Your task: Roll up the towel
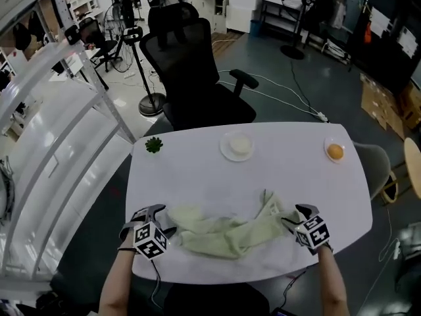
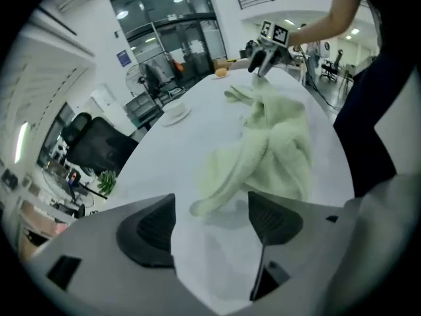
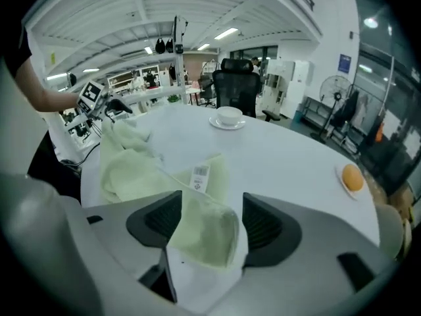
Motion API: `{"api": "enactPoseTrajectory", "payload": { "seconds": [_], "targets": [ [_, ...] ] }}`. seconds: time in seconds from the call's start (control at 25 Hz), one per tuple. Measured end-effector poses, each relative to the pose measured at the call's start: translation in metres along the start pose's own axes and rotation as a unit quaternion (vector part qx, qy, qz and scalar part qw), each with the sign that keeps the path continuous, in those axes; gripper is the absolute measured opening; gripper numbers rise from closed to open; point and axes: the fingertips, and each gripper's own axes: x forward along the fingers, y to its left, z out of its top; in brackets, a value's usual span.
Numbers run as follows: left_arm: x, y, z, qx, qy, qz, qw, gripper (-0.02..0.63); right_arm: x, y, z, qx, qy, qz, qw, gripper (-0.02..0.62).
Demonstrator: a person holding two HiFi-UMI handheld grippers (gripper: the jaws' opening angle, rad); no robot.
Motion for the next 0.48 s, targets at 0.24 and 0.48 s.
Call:
{"api": "enactPoseTrajectory", "payload": {
  "seconds": [0.24,0.48],
  "targets": [
    [0.036,-0.001,0.017,0.093,0.009,-0.007,0.9956,0.055,0.016,0.002,-0.030,-0.057,0.100,0.060,0.992,0.173],
    [0.006,0.032,0.016,0.005,-0.018,0.001,0.9998,0.040,-0.013,-0.010,-0.003,-0.080,0.049,0.042,0.995,0.034]
  ]
}}
